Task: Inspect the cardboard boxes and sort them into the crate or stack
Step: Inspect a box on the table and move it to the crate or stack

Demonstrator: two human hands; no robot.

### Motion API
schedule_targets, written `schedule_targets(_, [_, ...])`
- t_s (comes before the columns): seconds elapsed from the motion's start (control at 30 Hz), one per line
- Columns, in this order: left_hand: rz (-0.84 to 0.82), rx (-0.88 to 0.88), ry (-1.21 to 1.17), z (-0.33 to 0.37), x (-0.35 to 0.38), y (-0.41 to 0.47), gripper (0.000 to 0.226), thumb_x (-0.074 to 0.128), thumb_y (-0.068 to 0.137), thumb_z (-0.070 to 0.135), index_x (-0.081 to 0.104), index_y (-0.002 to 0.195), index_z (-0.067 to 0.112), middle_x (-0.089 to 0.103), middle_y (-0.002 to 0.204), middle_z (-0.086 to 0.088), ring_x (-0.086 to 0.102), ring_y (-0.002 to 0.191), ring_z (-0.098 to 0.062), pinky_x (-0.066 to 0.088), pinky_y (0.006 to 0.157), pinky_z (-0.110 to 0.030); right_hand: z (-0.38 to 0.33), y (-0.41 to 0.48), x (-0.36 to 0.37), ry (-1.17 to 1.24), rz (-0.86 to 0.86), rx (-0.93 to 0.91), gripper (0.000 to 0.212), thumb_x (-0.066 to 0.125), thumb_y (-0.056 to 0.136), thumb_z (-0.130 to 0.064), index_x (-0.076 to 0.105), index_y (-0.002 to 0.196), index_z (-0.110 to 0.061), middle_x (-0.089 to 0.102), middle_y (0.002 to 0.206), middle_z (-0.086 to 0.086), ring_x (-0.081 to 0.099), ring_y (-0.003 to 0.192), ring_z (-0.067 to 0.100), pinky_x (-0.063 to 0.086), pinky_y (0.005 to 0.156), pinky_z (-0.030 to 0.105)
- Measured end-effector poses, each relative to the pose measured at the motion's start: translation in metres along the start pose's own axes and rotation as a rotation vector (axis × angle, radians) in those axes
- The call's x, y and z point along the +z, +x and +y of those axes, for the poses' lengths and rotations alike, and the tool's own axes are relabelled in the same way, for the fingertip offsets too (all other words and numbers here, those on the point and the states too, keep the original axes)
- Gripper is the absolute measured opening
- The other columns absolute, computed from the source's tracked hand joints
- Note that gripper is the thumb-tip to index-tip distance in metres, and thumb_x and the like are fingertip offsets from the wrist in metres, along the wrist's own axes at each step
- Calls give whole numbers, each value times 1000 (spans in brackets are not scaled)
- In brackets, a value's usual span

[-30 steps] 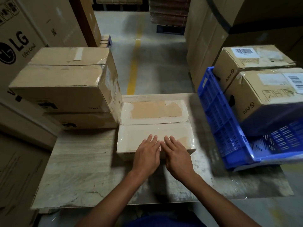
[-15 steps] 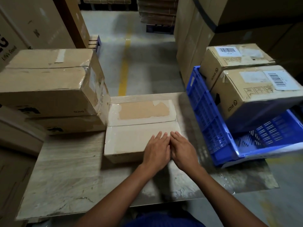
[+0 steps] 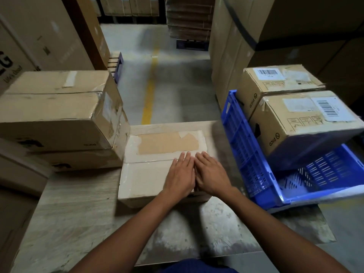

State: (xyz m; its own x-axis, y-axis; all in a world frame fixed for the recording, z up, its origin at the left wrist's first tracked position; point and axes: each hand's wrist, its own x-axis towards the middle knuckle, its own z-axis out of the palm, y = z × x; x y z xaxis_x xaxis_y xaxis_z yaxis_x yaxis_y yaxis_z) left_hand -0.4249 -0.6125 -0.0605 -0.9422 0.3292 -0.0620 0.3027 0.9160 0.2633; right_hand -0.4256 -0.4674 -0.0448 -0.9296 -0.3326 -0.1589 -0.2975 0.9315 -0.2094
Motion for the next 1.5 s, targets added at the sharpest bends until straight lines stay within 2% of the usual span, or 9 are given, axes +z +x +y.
schedule_targets(0.17, [-12,-1,28,0,-6,9,54,21,101,29,45,146,10,39,155,-9,32,145,-26,26,117,-38,4,10,0,-35,-21,-21,64,21,95,-39,44,149,-16,41,157,6,32,147,24,29,119,42])
schedule_targets(0.3, [82,11,38,-3,-28,38,25,44,94,18,67,101,12,67,107,-10,57,103,-29,44,86,-39,1,34,-28,-85,14,6,24,48,95,-34,63,106,-19,63,109,2,55,108,21,41,95,39])
schedule_targets(0.43, [72,-62,-6,-18,-22,62,47,37,101,25,43,146,13,34,157,-13,30,145,-31,27,116,-44,6,60,-25,-27,80,5,47,33,96,-40,55,129,-14,56,128,9,50,122,26,42,100,40])
schedule_targets(0.53, [16,-91,42,-27,-10,65,54,22,105,35,23,157,19,13,165,-6,8,153,-23,11,123,-43,12,68,2,-41,-10,7,76,6,93,-45,19,158,-9,17,165,14,13,154,30,22,123,44])
schedule_targets(0.63, [1,-88,43,-28,-8,66,54,20,106,37,20,157,21,9,166,-3,4,153,-21,7,124,-41,11,70,17,-12,-12,59,69,19,100,-42,4,160,-10,-5,167,9,-7,155,25,14,125,44])
schedule_targets(0.9, [63,-221,91,-73,-33,66,47,32,104,36,37,149,26,22,163,-1,16,150,-23,14,121,-49,-13,80,3,214,210,233,38,56,95,-35,51,127,-16,31,155,14,30,144,31,39,112,45])
schedule_targets(1.03, [114,-571,12,-115,-49,54,50,39,102,42,37,149,26,17,164,-9,8,150,-35,12,116,-57,-19,88,0,442,197,458,55,68,89,-31,44,138,-19,11,165,17,17,150,36,34,116,49])
schedule_targets(1.13, [100,-737,-226,-131,-53,44,51,40,101,45,36,149,28,11,164,-7,17,144,-41,26,112,-60,-18,91,-4,586,232,523,62,69,87,-27,44,142,-17,33,156,15,39,139,34,41,109,48])
schedule_targets(1.5, [329,-690,-473,-108,-93,32,47,43,101,43,46,144,27,23,157,-7,25,137,-35,32,108,-52,-34,70,-58,775,441,823,63,63,91,-50,38,148,-36,31,146,15,41,128,34,43,103,50])
